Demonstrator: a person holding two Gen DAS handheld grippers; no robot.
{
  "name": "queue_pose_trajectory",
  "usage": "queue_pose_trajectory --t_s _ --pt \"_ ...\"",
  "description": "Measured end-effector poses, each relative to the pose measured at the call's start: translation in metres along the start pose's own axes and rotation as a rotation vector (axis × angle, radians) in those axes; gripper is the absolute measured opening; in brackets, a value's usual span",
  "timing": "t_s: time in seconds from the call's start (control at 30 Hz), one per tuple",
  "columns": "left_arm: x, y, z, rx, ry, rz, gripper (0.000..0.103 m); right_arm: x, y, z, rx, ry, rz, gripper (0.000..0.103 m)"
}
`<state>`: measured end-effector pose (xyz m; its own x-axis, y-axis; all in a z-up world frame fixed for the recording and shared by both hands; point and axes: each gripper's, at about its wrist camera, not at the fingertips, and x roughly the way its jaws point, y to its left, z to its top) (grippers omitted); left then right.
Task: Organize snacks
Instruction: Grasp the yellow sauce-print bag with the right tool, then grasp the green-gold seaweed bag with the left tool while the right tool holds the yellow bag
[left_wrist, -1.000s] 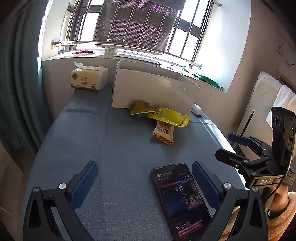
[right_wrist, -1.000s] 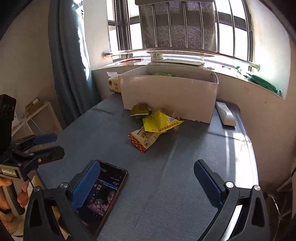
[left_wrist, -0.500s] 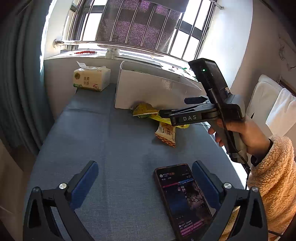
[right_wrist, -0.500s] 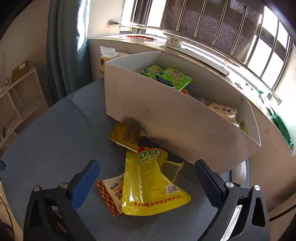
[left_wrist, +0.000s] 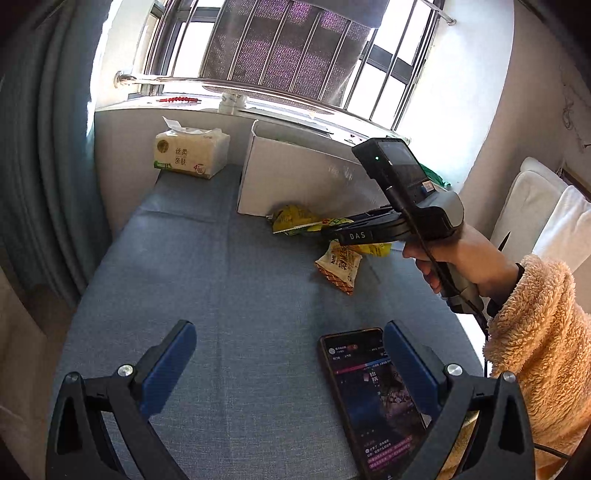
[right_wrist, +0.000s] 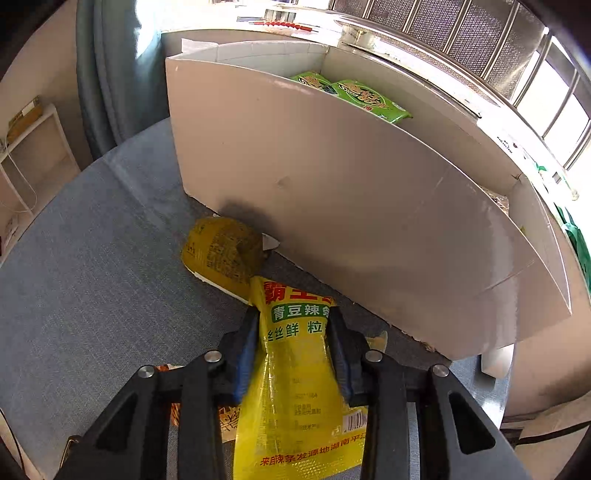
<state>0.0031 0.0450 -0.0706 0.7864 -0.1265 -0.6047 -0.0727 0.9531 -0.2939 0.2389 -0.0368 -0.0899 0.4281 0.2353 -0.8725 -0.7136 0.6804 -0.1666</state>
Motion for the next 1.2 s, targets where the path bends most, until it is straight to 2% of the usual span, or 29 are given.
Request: queue_pose_trajectory --t_s 0.17,0.3,0.43,0.53,0.63,0.73,0.9,0.93,1.0,1.03,1.07,1.1,1.13,1.2 --pt "0.005 0.000 0.004 0.006 0.007 0.004 0.103 -0.035 -0.012 -0.017 0.040 -0.077 0.028 0.036" --pt "0.014 -0.003 0.016 0.031 0.016 -0.001 0.103 -0.080 -0.032 -0.039 0.151 -0.180 0.094 0.036" --pt "0.039 -0.012 0.042 0.072 0.038 0.014 0.103 -0.129 -0.046 -0.074 0.278 -0.301 0.185 0.036" --pt "0.067 -0.020 0.066 0.098 0.060 0.016 0.103 -0.160 -0.048 -0.108 0.354 -0.378 0.224 0.036" --pt "0.109 -0.029 0.093 0.127 0.101 0.065 0.103 -0.179 -0.048 -0.144 0.430 -0.428 0.254 0.036" --pt "0.151 -0.036 0.112 0.158 0.144 0.114 0.102 -0.189 -0.042 -0.180 0.488 -0.445 0.266 0.036" --pt "0.202 -0.039 0.117 0.176 0.234 0.169 0.099 -0.194 -0.042 -0.223 0.597 -0.458 0.329 0.036" --pt "0.208 -0.036 0.116 0.165 0.243 0.169 0.097 -0.195 -0.043 -0.228 0.600 -0.461 0.335 0.036" --pt "0.219 -0.032 0.114 0.158 0.267 0.176 0.083 -0.196 -0.044 -0.231 0.601 -0.462 0.314 0.036" --pt "0.224 -0.028 0.114 0.142 0.282 0.164 0.065 -0.195 -0.045 -0.232 0.610 -0.467 0.327 0.036" --pt "0.227 -0.024 0.113 0.119 0.295 0.145 0.058 -0.195 -0.046 -0.232 0.615 -0.475 0.340 0.036" --pt "0.228 -0.020 0.113 0.098 0.292 0.125 0.057 -0.195 -0.044 -0.232 0.611 -0.477 0.337 0.036" --pt "0.228 -0.019 0.114 0.100 0.286 0.120 0.051 -0.195 -0.042 -0.231 0.597 -0.471 0.335 0.036" --pt "0.223 -0.016 0.114 0.101 0.276 0.110 0.049 -0.194 -0.039 -0.230 0.591 -0.474 0.334 0.036"
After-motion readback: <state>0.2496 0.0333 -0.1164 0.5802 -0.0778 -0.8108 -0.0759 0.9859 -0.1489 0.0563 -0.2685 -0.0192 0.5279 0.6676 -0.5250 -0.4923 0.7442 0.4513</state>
